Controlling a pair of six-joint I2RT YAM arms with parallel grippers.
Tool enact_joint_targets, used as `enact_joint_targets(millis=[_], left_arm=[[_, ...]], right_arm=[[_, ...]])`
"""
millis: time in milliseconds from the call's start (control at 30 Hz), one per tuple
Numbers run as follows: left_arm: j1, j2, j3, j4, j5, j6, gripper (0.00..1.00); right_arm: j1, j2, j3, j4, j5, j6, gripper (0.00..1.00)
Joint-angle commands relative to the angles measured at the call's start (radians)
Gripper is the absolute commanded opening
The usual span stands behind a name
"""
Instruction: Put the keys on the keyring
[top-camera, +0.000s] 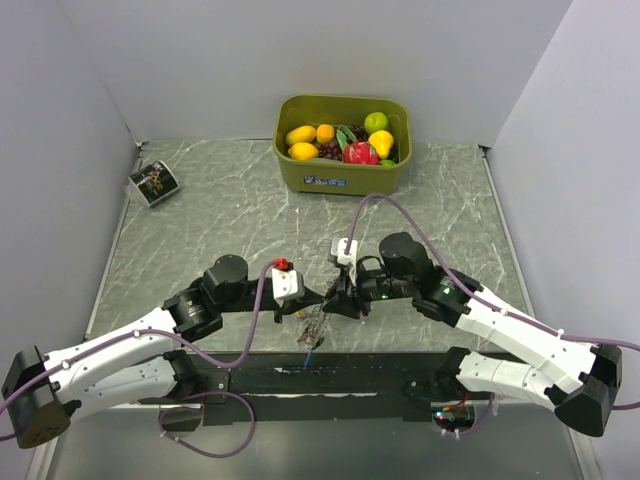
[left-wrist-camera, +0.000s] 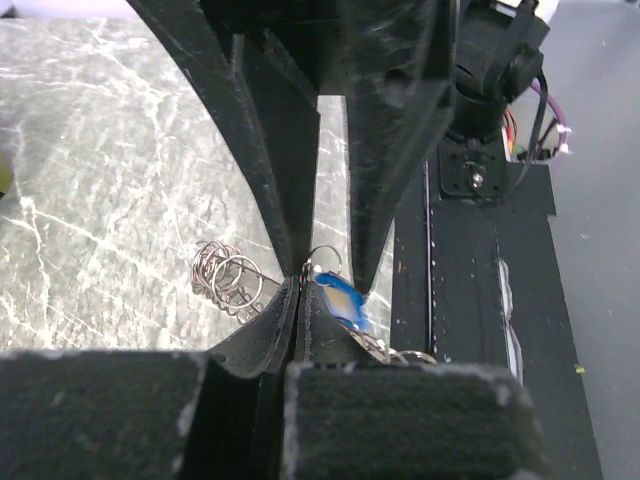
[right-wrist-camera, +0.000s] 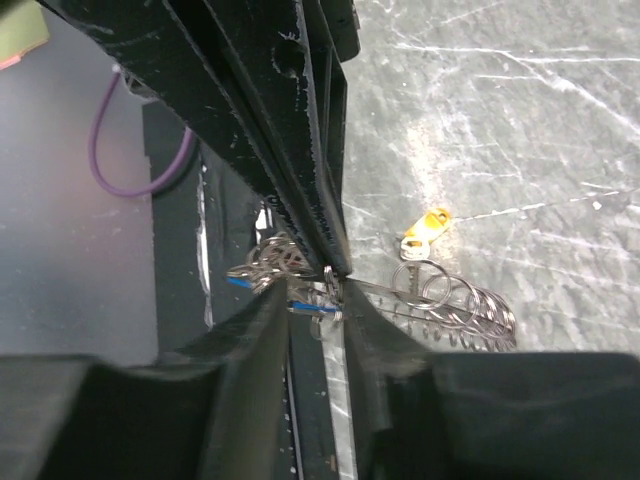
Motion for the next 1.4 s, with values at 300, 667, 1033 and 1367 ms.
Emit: enact_joint_targets(millis=[300,667,1033,1367], left_arm=[[-0.006,-0.116,-0.125,0.307,-0.049,-0.103,0.01],[-0.004,-0.167,-0.158,0.377,-0.026,-0.146,0.01],[-0.004,-0.182,-0.158,0.359,0.013,-0.137,0.01],[-0.006,-0.178,-0.163,0.373,0.066,-0.124,0.01]], right_arm=[[0.004,-0.094,-0.027,0.18,0.081,0.079,0.6],[-0.004,-0.189,-0.139,0.267,0.053,0.085,0.57],[-0.019,-0.241,-0.174,0.3,0.062,0.082,0.56],[-0.036,-0.203,-0.153,0.291,-0.004,0.081,0.59]])
